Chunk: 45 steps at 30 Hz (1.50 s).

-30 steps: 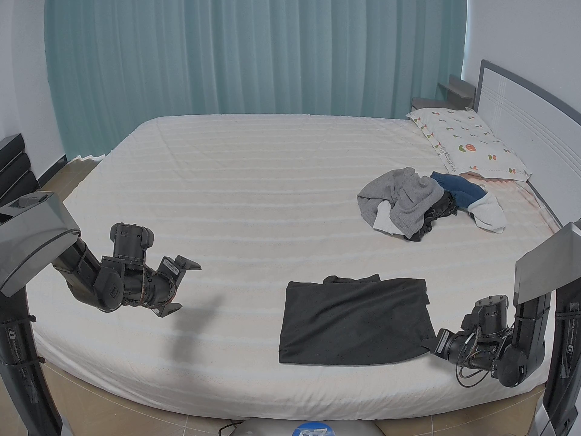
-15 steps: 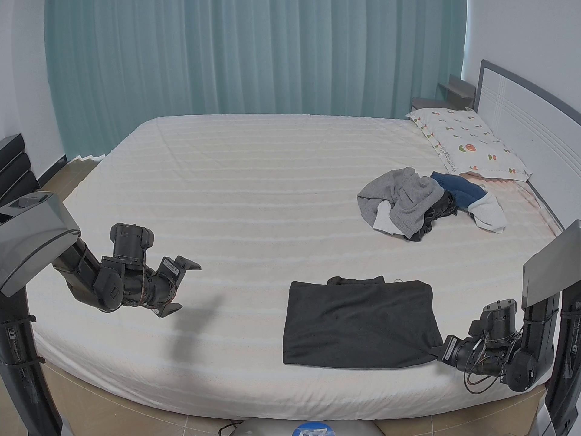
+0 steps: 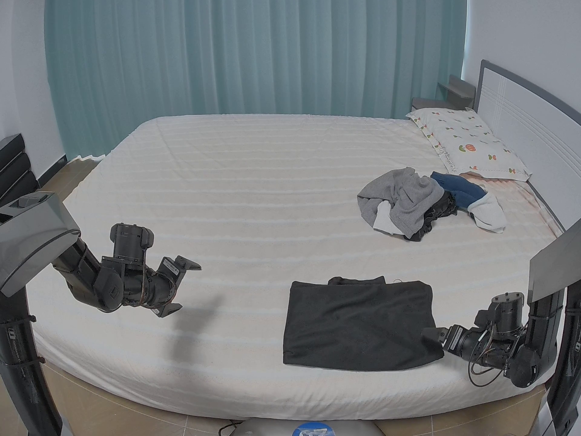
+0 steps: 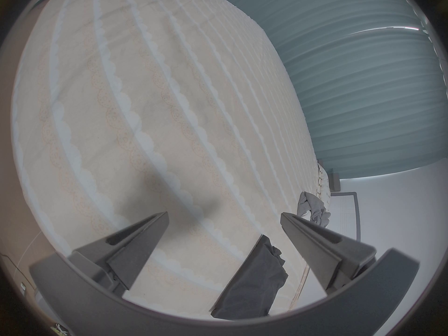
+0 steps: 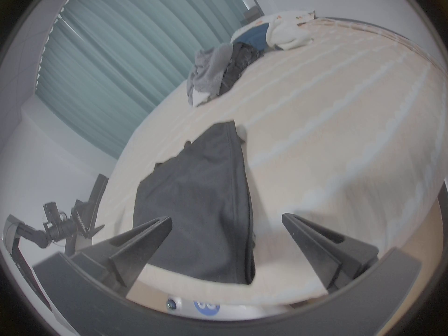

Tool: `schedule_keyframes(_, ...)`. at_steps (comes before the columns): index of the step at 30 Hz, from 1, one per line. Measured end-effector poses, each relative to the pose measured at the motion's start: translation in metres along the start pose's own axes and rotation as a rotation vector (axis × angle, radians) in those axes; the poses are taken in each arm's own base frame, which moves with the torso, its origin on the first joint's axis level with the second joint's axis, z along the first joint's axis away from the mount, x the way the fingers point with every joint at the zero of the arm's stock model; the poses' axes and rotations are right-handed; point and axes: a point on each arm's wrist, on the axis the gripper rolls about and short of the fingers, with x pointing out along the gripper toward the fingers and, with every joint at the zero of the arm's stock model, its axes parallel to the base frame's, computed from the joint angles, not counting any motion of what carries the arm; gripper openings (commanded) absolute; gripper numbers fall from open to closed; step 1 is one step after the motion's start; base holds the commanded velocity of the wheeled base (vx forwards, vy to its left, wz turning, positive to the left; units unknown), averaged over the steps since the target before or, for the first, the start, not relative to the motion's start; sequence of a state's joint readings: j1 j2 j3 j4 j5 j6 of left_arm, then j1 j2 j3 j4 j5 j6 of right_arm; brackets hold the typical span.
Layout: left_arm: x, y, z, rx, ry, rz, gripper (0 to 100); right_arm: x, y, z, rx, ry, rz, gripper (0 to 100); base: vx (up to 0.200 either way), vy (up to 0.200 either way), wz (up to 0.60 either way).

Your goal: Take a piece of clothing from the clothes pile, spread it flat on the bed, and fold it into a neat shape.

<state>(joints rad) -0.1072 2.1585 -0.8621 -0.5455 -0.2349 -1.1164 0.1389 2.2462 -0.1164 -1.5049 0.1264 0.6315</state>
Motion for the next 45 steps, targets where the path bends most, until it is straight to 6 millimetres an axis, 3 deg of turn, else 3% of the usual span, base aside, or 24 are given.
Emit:
schedule_keyframes(10, 0.0, 0.0, 0.0, -0.003, 0.001, 0.0, 100, 0.021, -0.004, 0.025, 0.059, -0.065, -0.008, 100, 0.0, 0.0, 0.0)
schedule_keyframes(33, 0.0, -0.004, -0.004, 0.009, -0.004, -0.011, 100, 0.001, -0.01, 0.014, 0.106, -0.03, -0.055, 100, -0.052, 0.0, 0.0)
schedule_keyframes(45, 0.002, -0.016, -0.023, 0.009, 0.033, -0.037, 100, -0.003, -0.008, 0.015, 0.106, -0.038, -0.049, 100, 0.0, -0.2, 0.0)
